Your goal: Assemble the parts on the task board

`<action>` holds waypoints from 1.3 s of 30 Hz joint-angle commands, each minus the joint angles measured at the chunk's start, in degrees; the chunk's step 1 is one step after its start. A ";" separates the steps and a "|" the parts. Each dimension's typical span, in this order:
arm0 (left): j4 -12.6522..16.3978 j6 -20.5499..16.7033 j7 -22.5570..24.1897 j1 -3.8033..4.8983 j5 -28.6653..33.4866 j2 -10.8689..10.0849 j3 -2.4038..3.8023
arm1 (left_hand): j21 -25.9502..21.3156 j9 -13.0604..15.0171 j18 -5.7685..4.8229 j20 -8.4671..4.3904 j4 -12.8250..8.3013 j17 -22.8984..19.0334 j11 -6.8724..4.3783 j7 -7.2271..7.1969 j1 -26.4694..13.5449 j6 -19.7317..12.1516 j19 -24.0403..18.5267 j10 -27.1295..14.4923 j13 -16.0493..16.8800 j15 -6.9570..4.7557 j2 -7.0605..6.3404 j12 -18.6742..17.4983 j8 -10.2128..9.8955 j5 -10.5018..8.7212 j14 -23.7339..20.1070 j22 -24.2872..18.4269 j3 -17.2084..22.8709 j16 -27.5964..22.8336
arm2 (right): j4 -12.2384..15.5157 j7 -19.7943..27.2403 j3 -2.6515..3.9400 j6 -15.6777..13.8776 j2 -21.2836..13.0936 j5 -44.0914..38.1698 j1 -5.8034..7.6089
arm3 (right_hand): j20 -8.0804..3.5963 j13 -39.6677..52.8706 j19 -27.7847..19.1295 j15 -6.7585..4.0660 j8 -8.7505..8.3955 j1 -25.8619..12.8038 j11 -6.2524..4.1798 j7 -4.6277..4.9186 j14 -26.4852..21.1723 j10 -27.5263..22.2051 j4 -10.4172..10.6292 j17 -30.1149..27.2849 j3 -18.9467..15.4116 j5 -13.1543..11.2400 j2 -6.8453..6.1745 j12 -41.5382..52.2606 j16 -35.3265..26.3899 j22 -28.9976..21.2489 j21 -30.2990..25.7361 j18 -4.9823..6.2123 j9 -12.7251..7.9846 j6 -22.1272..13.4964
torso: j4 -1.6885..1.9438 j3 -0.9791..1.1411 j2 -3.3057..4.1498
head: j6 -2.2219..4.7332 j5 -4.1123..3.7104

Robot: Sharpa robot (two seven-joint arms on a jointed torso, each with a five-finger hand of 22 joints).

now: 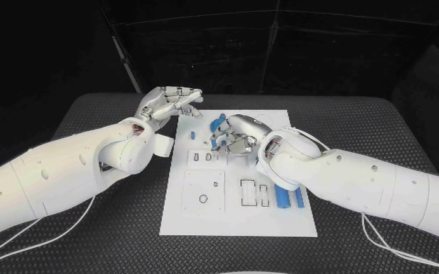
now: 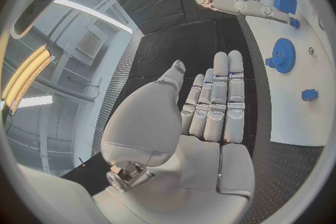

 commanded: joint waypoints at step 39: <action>-0.62 0.93 0.00 0.09 -0.15 0.34 0.05 | 0.39 -0.02 0.47 -0.01 -0.10 0.16 -0.14 -0.06 0.07 0.49 -0.43 0.45 -0.01 -0.06 0.67 -0.33 -0.20 -0.20 -0.59 0.09 -0.42 -0.22 | -1.77 -6.95 -0.72 7.91 2.29 -8.57 -0.83 | -0.11 6.19 -0.26 0.00 -0.59 -1.09 0.03 -0.57 5.89 -0.32 -0.09 14.34 0.03 -0.62 -0.33 -0.84 0.21 -0.30 0.11 -0.57 0.29 0.71 | 0.03 0.09 0.04 | -1.68 0.81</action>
